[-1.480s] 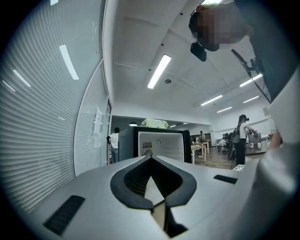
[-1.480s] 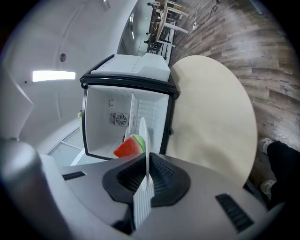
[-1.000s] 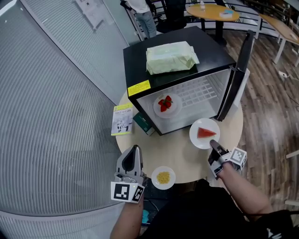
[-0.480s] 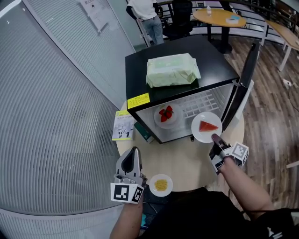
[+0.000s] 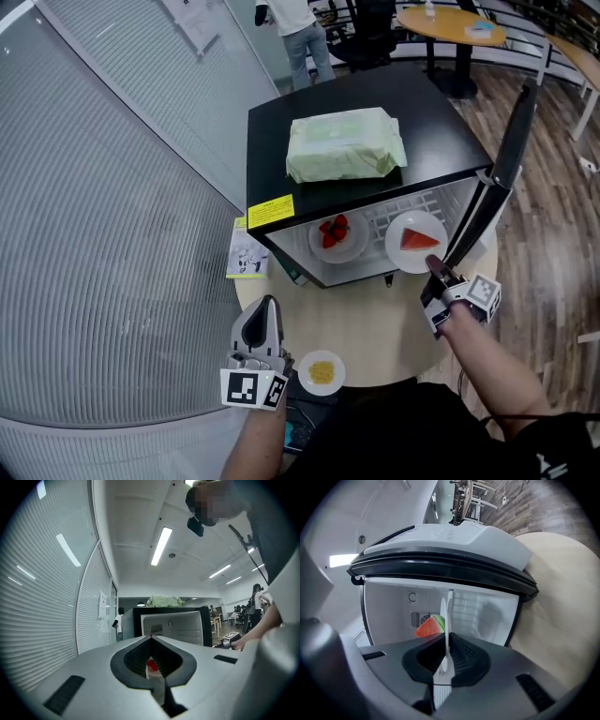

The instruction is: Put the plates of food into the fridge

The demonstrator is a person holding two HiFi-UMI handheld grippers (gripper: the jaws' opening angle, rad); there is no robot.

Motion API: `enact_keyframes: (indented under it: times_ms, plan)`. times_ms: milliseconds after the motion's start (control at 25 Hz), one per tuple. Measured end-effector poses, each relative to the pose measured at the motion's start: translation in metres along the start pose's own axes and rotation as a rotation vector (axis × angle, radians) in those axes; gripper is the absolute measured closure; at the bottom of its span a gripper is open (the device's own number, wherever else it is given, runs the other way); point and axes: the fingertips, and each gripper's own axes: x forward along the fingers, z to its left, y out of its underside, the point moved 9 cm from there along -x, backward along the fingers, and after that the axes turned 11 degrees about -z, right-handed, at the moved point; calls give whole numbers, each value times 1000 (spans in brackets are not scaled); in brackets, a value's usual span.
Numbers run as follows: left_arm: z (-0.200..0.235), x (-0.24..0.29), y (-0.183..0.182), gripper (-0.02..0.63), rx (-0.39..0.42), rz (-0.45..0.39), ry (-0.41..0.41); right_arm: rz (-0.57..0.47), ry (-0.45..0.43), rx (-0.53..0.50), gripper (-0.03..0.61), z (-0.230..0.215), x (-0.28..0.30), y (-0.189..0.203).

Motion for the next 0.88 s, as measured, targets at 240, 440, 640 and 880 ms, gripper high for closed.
enact_keyframes:
  times_ms: [240,440,640,880]
  plan:
    - [1,10,3,609,11,21,-28,-9,22,14,560,1,21,-8]
    - [2,19,6,609,17,40,-47,-4,17,36,560,4,40,-11]
    - [2,26,8,609,25,54,-65,-5,15,50,560,9,56,-13]
    - [2,25,12,609,28,72,-95,-15,26,68,558,13,68,-12]
